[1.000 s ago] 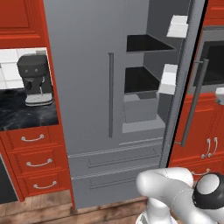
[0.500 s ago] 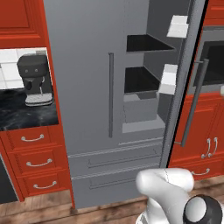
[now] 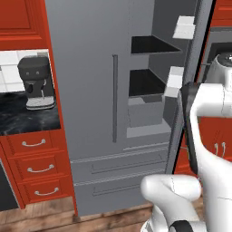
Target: Retrieve a lemon from the fridge and place it on the cutting board with the fish.
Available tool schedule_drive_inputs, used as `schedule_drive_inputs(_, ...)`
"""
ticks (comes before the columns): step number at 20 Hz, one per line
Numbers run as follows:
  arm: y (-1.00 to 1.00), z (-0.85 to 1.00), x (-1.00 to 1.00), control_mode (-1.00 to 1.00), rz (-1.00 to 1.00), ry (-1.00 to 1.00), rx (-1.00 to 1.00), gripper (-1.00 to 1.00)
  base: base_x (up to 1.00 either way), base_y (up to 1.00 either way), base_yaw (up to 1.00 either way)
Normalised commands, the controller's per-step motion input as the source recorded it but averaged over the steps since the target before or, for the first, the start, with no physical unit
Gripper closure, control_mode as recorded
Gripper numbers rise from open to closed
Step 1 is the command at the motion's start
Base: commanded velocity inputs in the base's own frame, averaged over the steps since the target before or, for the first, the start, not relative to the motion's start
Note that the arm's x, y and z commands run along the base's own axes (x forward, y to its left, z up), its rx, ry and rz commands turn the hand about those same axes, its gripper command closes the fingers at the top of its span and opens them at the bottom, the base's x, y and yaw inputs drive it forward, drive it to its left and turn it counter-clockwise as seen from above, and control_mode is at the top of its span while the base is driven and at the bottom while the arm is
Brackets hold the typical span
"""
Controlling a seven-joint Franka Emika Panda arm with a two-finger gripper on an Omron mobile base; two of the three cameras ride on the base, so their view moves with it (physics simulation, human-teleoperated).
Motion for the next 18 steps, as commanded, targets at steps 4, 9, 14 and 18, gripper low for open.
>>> schedule_drive_inputs(4,0.73,-0.19,0.16,-1.00,0.00,0.53,-0.46,1.00,0.00,0.00,0.00)
schedule_drive_inputs(9,0.27,-0.58,0.21,-1.00,0.00,0.28,-0.23,1.00,0.00,0.00,0.00)
schedule_drive_inputs(14,0.11,-0.55,0.59,-1.00,0.04,0.26,-0.21,1.00,0.00,0.00,0.00)
schedule_drive_inputs(18,0.00,-0.02,0.62,-1.00,0.08,0.06,0.00,1.00,0.00,0.00,0.00)
